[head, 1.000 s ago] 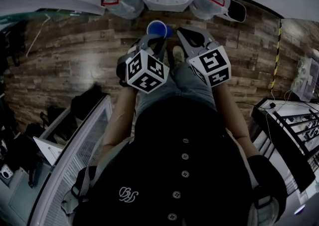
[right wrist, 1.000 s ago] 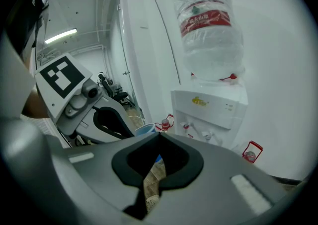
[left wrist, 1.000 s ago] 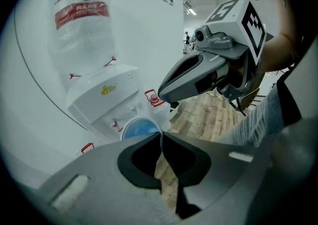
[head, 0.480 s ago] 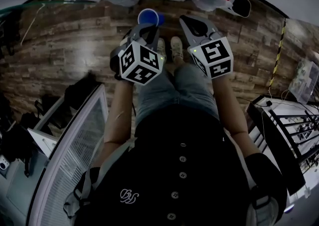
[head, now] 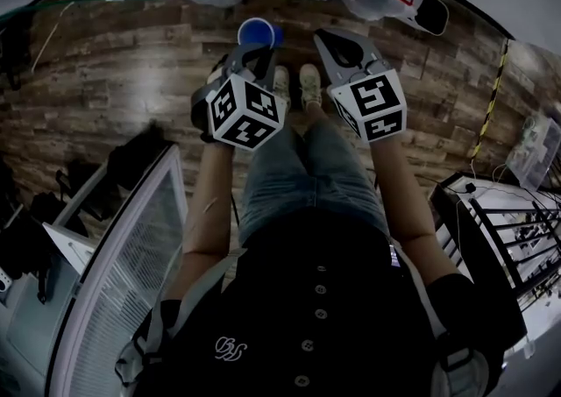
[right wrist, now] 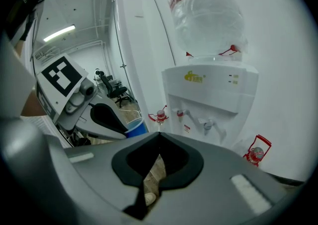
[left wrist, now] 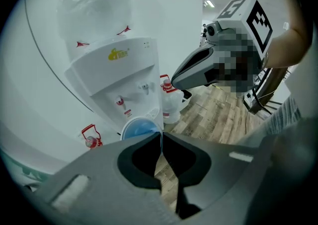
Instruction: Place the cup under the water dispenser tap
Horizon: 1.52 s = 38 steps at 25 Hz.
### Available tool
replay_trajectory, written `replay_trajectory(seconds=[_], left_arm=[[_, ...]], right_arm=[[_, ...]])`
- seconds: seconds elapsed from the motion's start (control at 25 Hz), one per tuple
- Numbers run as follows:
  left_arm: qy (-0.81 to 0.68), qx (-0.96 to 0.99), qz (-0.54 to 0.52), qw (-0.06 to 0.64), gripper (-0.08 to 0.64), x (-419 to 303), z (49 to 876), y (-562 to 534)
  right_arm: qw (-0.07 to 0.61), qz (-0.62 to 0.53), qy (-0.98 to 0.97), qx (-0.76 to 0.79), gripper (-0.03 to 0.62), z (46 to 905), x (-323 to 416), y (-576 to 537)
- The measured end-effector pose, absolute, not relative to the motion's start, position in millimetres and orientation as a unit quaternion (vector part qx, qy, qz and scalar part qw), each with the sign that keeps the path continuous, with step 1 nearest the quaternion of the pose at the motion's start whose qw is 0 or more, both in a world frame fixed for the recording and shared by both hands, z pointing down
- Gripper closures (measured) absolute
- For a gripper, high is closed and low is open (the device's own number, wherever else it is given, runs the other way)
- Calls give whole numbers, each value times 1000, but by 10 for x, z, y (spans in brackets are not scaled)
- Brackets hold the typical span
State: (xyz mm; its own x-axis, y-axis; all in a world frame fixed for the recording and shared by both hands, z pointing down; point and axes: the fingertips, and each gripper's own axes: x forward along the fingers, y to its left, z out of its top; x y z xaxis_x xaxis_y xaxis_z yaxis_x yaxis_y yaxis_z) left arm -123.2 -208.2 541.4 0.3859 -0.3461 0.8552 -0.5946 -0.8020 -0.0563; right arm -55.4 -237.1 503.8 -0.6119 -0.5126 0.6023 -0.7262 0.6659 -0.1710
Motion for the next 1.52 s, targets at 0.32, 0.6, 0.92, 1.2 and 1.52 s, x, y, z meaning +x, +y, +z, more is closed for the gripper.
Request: replay_trajectory(seconds=[0.32,0.6,0.92,1.2,1.52], left_arm=[[-257,817,509,87,545,-1143,5758,-2232],[-242,807,537,49,545,-1101,6015,-2435],[-244,805,539,49,543,-1066,6376,-2619],[-235,801,549,44,541,-1070,6707,-2664],[-224,803,552,22,541,-1062,6938,-2821]], right_arm=[[285,205,-875,333,592,5429,-578,-2471],[305,207,-875,315,592,5689,-640,-2572],[318,210,-875,299,592,5973,-676,-2707],[325,229,-868,297,592,6321,-721,-2741],[322,253,-855,318,592,6571,-700,-2788]])
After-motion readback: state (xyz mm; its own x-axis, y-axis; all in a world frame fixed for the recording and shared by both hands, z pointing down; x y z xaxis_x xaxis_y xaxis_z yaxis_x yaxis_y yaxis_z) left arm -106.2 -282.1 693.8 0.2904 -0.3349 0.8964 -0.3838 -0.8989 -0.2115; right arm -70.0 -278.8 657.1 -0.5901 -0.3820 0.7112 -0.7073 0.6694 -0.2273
